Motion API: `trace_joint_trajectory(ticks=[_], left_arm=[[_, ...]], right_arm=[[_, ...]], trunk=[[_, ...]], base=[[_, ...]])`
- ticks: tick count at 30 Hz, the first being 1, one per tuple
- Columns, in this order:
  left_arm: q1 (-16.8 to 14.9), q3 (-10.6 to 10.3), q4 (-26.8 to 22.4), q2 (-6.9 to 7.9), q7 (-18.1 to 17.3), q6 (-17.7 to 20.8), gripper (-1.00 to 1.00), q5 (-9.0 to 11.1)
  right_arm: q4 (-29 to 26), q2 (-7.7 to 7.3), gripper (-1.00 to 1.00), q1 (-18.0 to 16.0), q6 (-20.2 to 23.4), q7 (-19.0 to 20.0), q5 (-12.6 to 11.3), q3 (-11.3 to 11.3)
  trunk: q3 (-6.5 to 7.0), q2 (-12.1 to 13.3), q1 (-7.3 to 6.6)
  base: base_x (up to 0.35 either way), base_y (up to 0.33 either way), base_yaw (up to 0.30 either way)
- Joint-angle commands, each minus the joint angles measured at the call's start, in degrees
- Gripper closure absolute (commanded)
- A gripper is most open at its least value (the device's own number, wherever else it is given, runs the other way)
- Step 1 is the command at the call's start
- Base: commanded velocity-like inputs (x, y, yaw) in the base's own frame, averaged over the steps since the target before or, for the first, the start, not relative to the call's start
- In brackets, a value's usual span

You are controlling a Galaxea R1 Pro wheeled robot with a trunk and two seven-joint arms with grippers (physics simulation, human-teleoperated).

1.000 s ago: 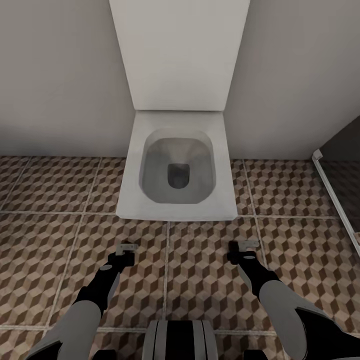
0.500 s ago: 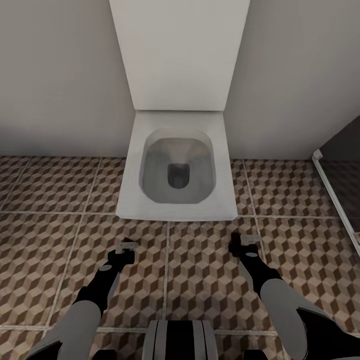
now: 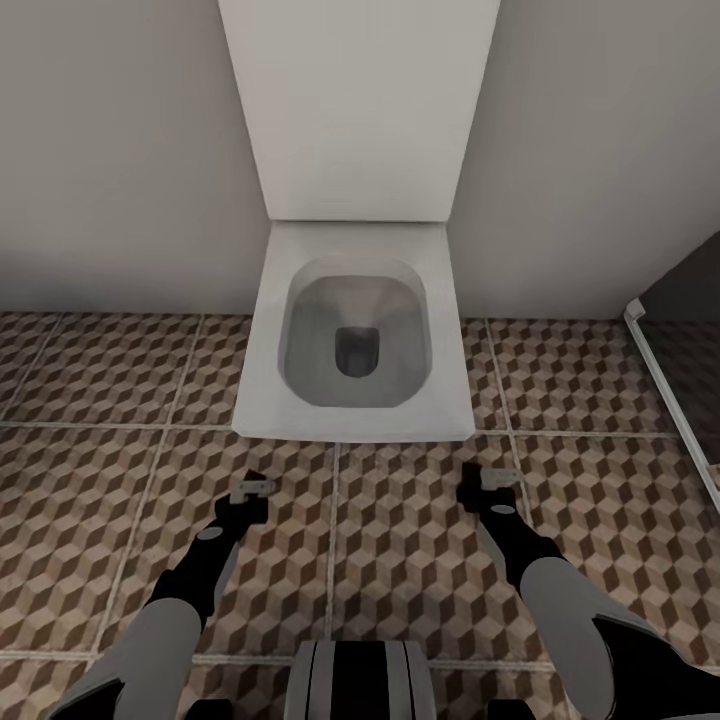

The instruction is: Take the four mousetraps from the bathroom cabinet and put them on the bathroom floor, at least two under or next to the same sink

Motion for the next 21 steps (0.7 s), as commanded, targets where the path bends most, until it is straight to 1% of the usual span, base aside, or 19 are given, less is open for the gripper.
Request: trace_joint_trajectory(ticks=[1,6,14,21], left_arm=[[-0.04,0.52,-0.22,-0.09,-0.73,-0.09,1.00,-0.48],[-0.07,0.54,-1.64,-0.12,-0.73,0.03,1.00,-0.51],[-0.08,0.55,-2.16,-0.05,-0.79,-0.16,1.00,-0.51],[-0.08,0.53,-2.22,0.03,-1.12,-0.25,1.00,-0.43]], right_arm=[[-0.05,0.07,1.00,-0.02,0.15,-0.14,0.41,-0.28],[-0.03,0.19,1.00,-0.02,0.17,-0.14,0.39,-0.25],[-0.03,0.04,1.00,-0.02,0.24,-0.13,0.39,-0.23],[-0.03,0.04,1.00,-0.02,0.24,-0.13,0.39,-0.21]], trunk=[[-0.03,-0.01,-0.01],[-0.03,-0.01,-0.01],[-0.03,-0.01,-0.01],[-0.03,-0.01,-0.01]], base=[[0.000,0.000,0.000],[0.007,0.048,0.000],[0.054,0.214,0.000],[0.010,0.054,0.000]])
